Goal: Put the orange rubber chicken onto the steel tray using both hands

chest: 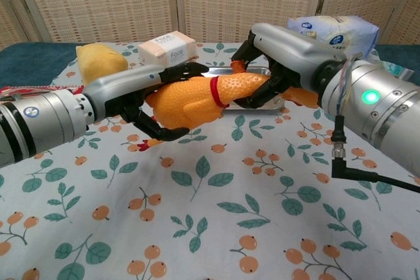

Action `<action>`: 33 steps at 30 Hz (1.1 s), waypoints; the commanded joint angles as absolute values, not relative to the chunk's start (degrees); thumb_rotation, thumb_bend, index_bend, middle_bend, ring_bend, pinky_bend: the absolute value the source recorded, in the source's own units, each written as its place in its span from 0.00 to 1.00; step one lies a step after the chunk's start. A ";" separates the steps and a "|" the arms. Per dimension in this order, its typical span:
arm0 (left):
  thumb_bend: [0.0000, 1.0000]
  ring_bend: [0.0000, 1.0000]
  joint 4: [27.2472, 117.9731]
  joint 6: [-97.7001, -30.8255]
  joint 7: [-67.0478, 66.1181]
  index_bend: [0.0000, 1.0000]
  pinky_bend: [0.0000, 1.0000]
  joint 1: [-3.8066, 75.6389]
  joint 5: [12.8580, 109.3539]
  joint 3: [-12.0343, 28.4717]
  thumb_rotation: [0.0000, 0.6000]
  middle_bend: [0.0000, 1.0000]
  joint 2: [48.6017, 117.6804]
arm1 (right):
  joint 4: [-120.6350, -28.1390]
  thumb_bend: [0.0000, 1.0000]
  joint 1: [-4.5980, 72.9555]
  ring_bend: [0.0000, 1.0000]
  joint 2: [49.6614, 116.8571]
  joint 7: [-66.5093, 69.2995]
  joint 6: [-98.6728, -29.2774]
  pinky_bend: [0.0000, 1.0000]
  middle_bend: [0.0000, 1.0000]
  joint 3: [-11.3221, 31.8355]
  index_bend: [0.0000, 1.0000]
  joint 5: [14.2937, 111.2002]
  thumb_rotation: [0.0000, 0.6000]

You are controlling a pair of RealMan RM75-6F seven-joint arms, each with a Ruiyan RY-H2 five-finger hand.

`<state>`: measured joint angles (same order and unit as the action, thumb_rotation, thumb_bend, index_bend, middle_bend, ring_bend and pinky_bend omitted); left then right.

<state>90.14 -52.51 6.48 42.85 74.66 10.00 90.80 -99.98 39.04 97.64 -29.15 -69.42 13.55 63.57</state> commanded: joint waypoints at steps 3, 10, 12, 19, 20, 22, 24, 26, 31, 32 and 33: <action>0.37 0.00 90.08 -52.43 6.93 0.00 0.14 43.04 74.69 10.17 1.00 0.00 90.58 | -100.09 0.44 39.07 0.69 97.45 -29.10 -69.26 1.00 0.53 13.53 0.88 63.61 1.00; 0.37 0.01 89.66 -52.68 7.53 0.00 0.16 43.09 74.70 10.26 1.00 0.00 90.74 | -100.04 0.44 39.15 0.69 97.60 -28.70 -69.10 1.00 0.53 13.47 0.88 63.86 1.00; 0.39 0.16 89.15 -54.06 7.02 0.13 0.25 42.75 74.72 10.49 1.00 0.17 91.45 | -99.96 0.44 39.16 0.69 97.69 -28.60 -69.13 1.00 0.53 13.51 0.88 63.90 1.00; 0.67 0.74 86.35 -59.78 6.75 0.88 0.69 41.46 76.29 11.33 1.00 0.87 95.06 | -99.77 0.44 39.13 0.69 97.78 -28.43 -69.13 1.00 0.53 13.52 0.88 63.86 1.00; 0.69 0.77 86.13 -60.02 6.55 0.89 0.72 41.46 76.52 11.33 1.00 0.89 95.14 | -99.72 0.44 39.12 0.69 97.78 -28.35 -69.11 1.00 0.53 13.53 0.88 63.83 1.00; 0.70 0.79 86.07 -60.15 6.49 0.90 0.76 41.47 76.81 11.29 1.00 0.90 95.08 | -99.59 0.44 39.14 0.69 97.80 -28.31 -69.10 1.00 0.53 13.60 0.88 63.78 1.00; 0.71 0.80 86.04 -60.39 6.53 0.91 0.78 41.43 77.03 11.31 1.00 0.92 95.11 | -99.53 0.44 39.18 0.69 97.85 -28.26 -68.96 1.00 0.53 13.60 0.88 63.68 1.00; 0.71 0.81 86.04 -60.52 6.59 0.91 0.79 41.38 77.10 11.30 1.00 0.93 95.17 | -99.52 0.44 39.20 0.69 97.88 -28.26 -68.91 1.00 0.53 13.61 0.88 63.64 1.00; 0.72 0.84 85.99 -61.37 6.89 0.90 0.81 41.21 77.57 11.48 1.00 0.95 95.50 | -99.57 0.44 39.24 0.69 97.91 -28.40 -68.95 1.00 0.53 13.59 0.88 63.66 1.00; 0.72 0.83 86.05 -61.69 7.17 0.90 0.80 41.08 77.45 11.66 1.00 0.95 95.66 | -99.64 0.44 39.23 0.69 97.87 -28.38 -68.96 1.00 0.53 13.62 0.88 63.63 1.00; 0.71 0.82 86.22 -61.84 7.59 0.90 0.79 40.93 77.17 11.83 1.00 0.94 95.82 | -99.71 0.44 39.21 0.69 97.83 -28.38 -68.98 1.00 0.53 13.65 0.88 63.62 1.00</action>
<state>86.12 -61.61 7.33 41.08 77.33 11.64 95.63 -99.71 39.21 97.83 -28.38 -69.00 13.65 63.63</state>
